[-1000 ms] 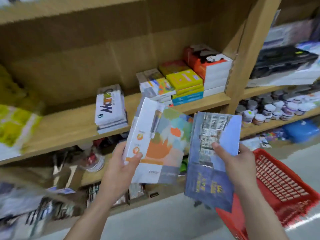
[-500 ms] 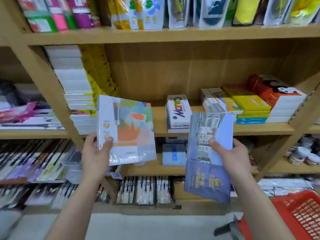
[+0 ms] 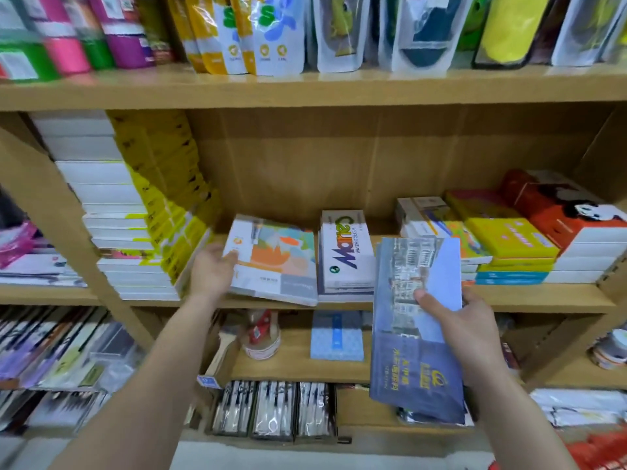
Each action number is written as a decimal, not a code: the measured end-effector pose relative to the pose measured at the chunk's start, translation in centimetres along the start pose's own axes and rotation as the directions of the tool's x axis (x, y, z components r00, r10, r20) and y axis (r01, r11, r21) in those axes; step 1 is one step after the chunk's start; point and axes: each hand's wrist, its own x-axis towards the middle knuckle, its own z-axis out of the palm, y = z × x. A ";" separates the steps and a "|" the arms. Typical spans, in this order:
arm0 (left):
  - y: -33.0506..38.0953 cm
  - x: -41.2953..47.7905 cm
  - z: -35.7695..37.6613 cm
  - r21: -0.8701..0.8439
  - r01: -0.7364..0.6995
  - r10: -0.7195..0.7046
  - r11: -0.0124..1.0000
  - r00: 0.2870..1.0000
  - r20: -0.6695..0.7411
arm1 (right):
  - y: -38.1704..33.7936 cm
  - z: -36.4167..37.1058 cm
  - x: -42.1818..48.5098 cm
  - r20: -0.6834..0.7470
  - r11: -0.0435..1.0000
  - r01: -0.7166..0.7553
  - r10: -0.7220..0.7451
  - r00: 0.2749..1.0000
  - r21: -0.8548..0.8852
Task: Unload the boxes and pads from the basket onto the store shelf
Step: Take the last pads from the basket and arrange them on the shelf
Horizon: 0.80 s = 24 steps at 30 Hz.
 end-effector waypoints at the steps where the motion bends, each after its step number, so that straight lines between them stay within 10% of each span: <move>1: -0.5 0.7 0.2 0.080 0.000 -0.002 0.997 1.000 0.021 | 0.2 -0.2 0.6 0.001 1.000 -0.005 0.005 1.000 -0.004; 6: -0.7 -1.2 2.7 0.434 -0.187 0.184 0.881 0.982 0.050 | 1.1 -1.1 3.7 0.018 1.000 -0.010 0.011 1.000 -0.026; 9: 0.4 -5.3 5.8 0.289 -0.468 0.419 0.835 0.882 0.217 | 0.8 -0.9 5.1 0.022 0.997 -0.017 0.019 1.000 -0.077; 13: 1.4 -7.5 10.2 0.282 -0.560 0.372 0.779 0.775 0.511 | 0.6 0.0 6.1 0.088 0.992 0.006 0.006 0.996 -0.127; 24: -3.0 -2.7 6.3 0.439 -0.590 0.463 0.678 0.806 0.368 | 0.5 6.4 7.5 0.089 0.974 -0.157 0.173 0.981 -0.163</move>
